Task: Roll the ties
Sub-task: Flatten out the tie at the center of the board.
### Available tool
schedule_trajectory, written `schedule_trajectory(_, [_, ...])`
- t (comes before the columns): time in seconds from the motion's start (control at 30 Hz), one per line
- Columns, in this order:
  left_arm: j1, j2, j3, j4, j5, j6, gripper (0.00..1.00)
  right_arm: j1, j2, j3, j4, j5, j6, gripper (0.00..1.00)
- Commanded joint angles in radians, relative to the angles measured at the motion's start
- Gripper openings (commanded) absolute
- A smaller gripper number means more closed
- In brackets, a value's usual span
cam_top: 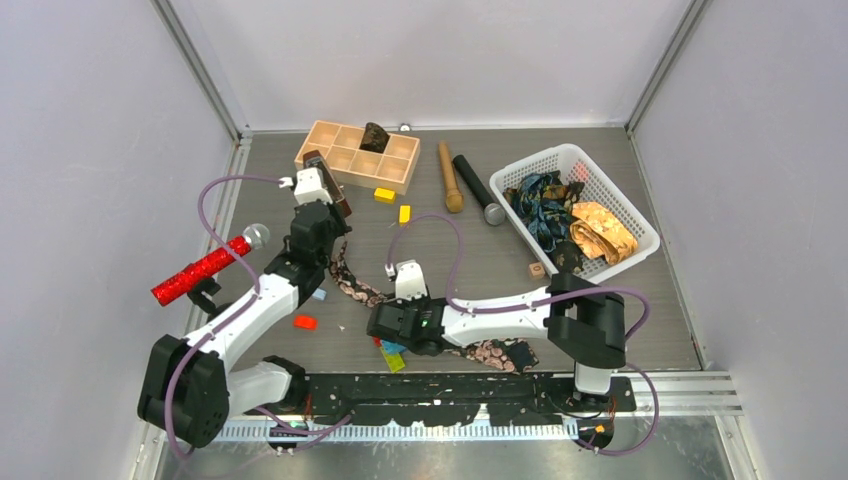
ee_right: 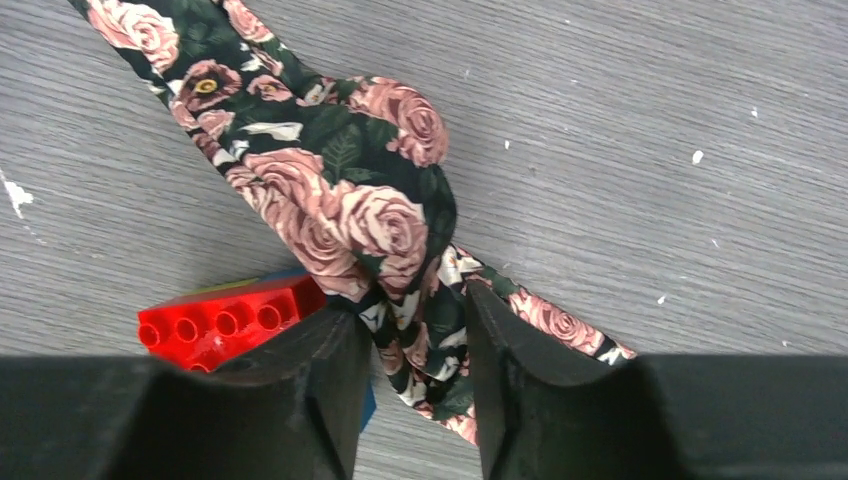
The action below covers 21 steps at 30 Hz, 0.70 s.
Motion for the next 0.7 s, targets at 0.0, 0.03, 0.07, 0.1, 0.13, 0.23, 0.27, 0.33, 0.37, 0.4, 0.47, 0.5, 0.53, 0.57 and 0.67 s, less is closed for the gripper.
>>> schedule_trajectory(0.0, [0.012,0.003,0.041,0.037,0.023,0.021,0.00,0.004,-0.044,0.025,-0.082,0.046,0.097,0.47])
schedule_trajectory(0.03, [0.013,0.005,0.041,0.039,0.025,0.021,0.00,0.004,-0.060,0.023,-0.094,0.057,0.103,0.50])
schedule_trajectory(0.07, [0.015,0.006,0.040,0.040,0.028,0.020,0.00,0.004,-0.096,0.019,-0.121,0.081,0.112,0.52])
schedule_trajectory(0.1, [0.016,0.008,0.042,0.040,0.032,0.017,0.00,0.003,-0.114,0.018,-0.136,0.105,0.118,0.56])
schedule_trajectory(0.13, [0.018,0.007,0.042,0.040,0.035,0.015,0.00,0.001,-0.153,0.015,-0.174,0.112,0.137,0.58])
schedule_trajectory(0.23, [0.021,0.014,0.046,0.041,0.047,0.014,0.00,-0.012,-0.226,0.004,-0.252,0.105,0.196,0.61])
schedule_trajectory(0.27, [0.022,0.018,0.049,0.040,0.051,0.013,0.00,-0.022,-0.261,-0.007,-0.294,0.101,0.216,0.62])
schedule_trajectory(0.33, [0.024,0.023,0.054,0.038,0.062,0.009,0.00,-0.046,-0.323,-0.042,-0.360,0.081,0.286,0.62])
schedule_trajectory(0.37, [0.024,0.023,0.054,0.039,0.069,0.006,0.00,-0.056,-0.346,-0.059,-0.389,0.054,0.334,0.62])
schedule_trajectory(0.4, [0.025,0.024,0.053,0.041,0.074,0.001,0.00,-0.081,-0.396,-0.103,-0.396,0.038,0.355,0.61])
schedule_trajectory(0.47, [0.026,0.027,0.053,0.044,0.083,-0.003,0.00,-0.120,-0.484,-0.179,-0.403,-0.014,0.413,0.61])
schedule_trajectory(0.5, [0.026,0.027,0.053,0.044,0.086,-0.004,0.00,-0.131,-0.511,-0.205,-0.404,-0.042,0.449,0.60])
schedule_trajectory(0.53, [0.026,0.028,0.054,0.044,0.090,-0.004,0.00,-0.152,-0.566,-0.257,-0.405,-0.054,0.469,0.59])
schedule_trajectory(0.57, [0.026,0.027,0.054,0.043,0.091,-0.004,0.00,-0.167,-0.613,-0.283,-0.406,-0.075,0.504,0.59])
schedule_trajectory(0.67, [0.026,0.026,0.056,0.039,0.098,-0.004,0.00,-0.188,-0.675,-0.392,-0.398,-0.129,0.563,0.55])
